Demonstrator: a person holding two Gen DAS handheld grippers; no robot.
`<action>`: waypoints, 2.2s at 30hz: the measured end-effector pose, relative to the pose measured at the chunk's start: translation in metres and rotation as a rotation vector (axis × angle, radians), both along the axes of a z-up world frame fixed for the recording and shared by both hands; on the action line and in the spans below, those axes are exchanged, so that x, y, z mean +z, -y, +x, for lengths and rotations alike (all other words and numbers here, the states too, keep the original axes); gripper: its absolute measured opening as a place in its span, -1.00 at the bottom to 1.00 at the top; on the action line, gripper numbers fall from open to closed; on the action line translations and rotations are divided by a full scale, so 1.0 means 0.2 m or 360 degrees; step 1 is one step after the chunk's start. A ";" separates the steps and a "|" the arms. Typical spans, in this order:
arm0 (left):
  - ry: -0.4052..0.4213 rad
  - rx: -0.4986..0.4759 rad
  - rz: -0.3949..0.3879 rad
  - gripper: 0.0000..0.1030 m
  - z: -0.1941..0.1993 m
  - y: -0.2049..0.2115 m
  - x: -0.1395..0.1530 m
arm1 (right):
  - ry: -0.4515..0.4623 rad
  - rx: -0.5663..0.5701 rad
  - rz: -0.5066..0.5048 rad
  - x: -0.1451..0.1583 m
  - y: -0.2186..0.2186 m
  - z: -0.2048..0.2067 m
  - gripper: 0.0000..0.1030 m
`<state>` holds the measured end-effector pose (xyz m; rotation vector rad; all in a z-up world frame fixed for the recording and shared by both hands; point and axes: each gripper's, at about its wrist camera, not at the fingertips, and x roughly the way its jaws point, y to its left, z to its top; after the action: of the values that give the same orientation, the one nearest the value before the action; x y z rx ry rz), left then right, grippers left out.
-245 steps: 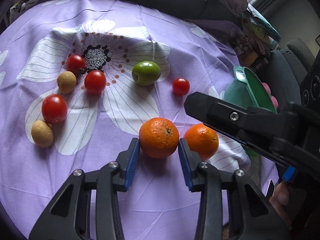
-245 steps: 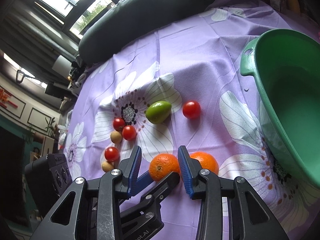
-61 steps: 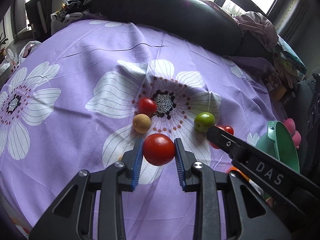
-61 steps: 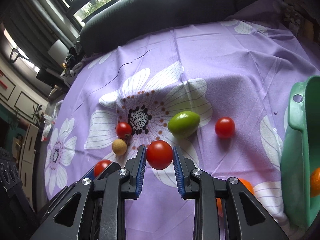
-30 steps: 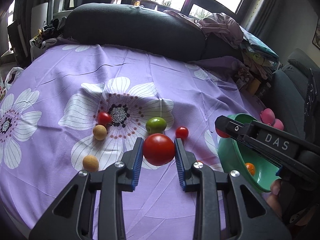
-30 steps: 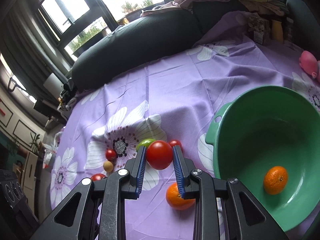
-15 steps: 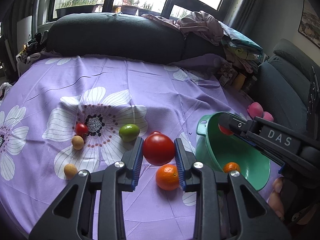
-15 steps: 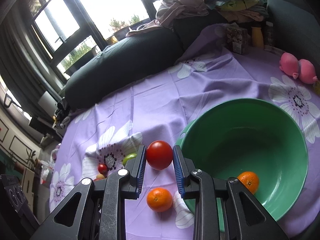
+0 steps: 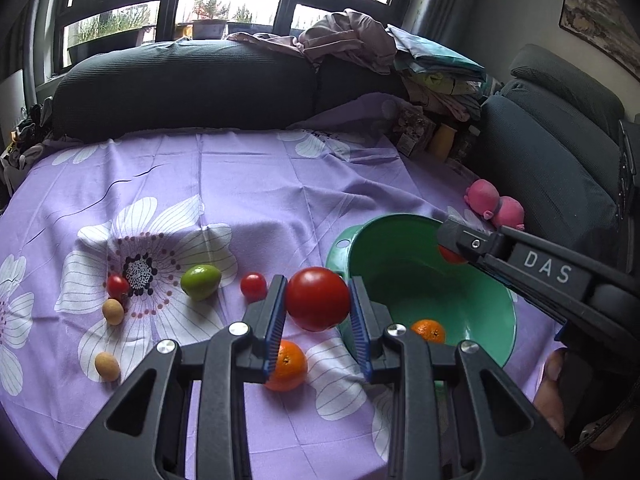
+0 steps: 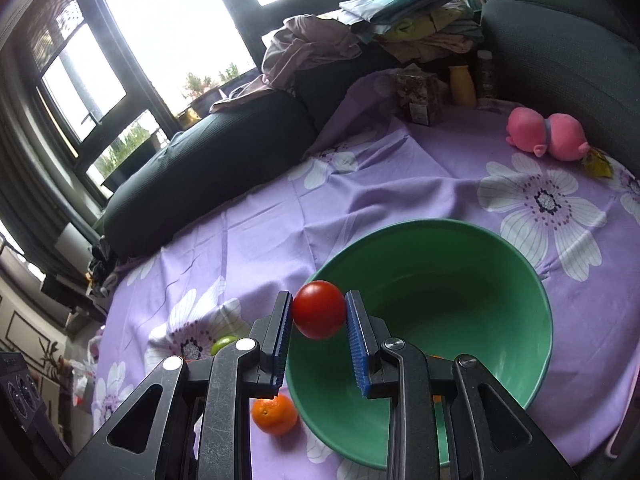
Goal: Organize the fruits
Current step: 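Carry the red tomato in the right gripper over the green basin, then lower the tomato into the basin and open the right gripper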
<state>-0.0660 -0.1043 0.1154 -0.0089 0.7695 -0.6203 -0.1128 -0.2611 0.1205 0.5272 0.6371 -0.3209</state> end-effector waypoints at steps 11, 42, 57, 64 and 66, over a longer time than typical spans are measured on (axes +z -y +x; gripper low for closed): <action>0.0049 -0.0242 0.0009 -0.41 0.00 0.24 0.07 | 0.0033 -0.0196 0.0037 0.01 0.15 -0.11 -0.43; -0.0247 -0.0491 -0.0033 -0.41 0.03 0.46 -0.23 | -0.0376 -0.0399 0.0079 -0.21 0.31 -0.06 -0.43; -0.0272 -0.0459 -0.0143 0.05 0.05 0.37 -0.19 | -0.0386 -0.0398 -0.0029 -0.19 0.28 -0.05 -0.06; -0.0177 -0.0346 -0.0244 0.33 0.05 0.15 -0.06 | -0.0276 -0.0380 -0.0093 -0.12 0.23 -0.05 0.02; -0.0167 -0.0264 -0.0290 0.39 0.08 0.06 -0.04 | -0.0244 -0.0364 -0.0115 -0.10 0.20 -0.04 0.02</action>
<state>-0.0500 -0.1161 0.1068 -0.1470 0.8178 -0.8514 -0.1214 -0.3012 0.1014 0.5102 0.7119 -0.6025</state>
